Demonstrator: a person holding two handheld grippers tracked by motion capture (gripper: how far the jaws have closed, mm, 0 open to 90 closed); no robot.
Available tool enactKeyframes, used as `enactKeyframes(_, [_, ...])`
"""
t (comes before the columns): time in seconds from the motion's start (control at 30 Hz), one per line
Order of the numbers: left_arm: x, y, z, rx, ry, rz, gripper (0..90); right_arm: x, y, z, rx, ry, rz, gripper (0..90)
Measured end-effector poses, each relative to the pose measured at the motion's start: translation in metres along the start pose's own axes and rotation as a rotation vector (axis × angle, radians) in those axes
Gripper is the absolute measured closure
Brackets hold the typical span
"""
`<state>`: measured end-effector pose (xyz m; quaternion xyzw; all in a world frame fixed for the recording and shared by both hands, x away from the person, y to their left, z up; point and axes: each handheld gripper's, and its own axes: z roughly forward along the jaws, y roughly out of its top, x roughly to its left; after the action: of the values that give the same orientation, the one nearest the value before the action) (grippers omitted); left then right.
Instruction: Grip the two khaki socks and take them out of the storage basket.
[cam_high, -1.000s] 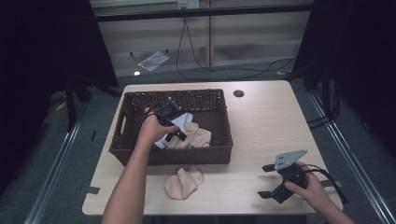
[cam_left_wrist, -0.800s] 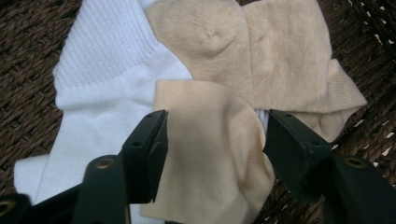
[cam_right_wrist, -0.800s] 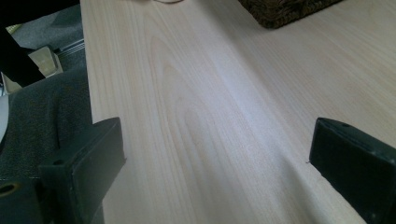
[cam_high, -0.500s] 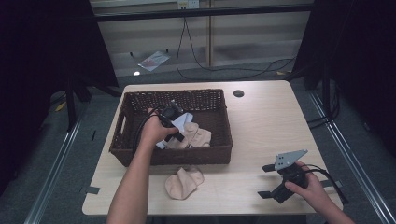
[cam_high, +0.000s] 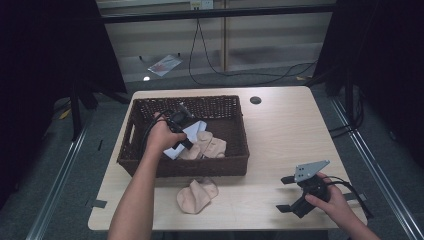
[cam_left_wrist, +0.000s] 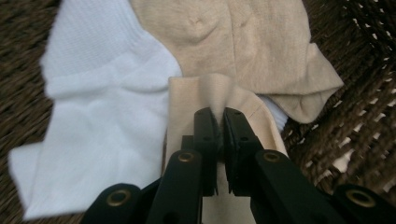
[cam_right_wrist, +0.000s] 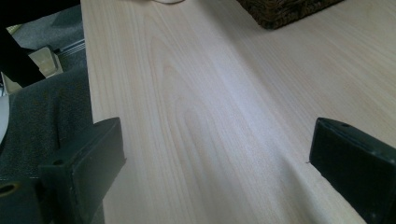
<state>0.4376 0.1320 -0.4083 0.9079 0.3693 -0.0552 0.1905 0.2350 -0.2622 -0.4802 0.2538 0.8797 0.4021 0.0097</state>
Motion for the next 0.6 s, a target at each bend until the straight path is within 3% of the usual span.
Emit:
enactKeyframes(0.33, [-0.011, 0.005, -0.043, -0.045, -0.025, -0.011, 84.7, 0.000, 0.001, 0.001, 0.004, 0.001, -0.001, 2.9])
enactKeyframes(0.6, [-0.028, 0.011, -0.072, -0.064, -0.021, 0.016, 84.5, 0.000, 0.001, 0.001, 0.002, 0.000, 0.000, 2.9])
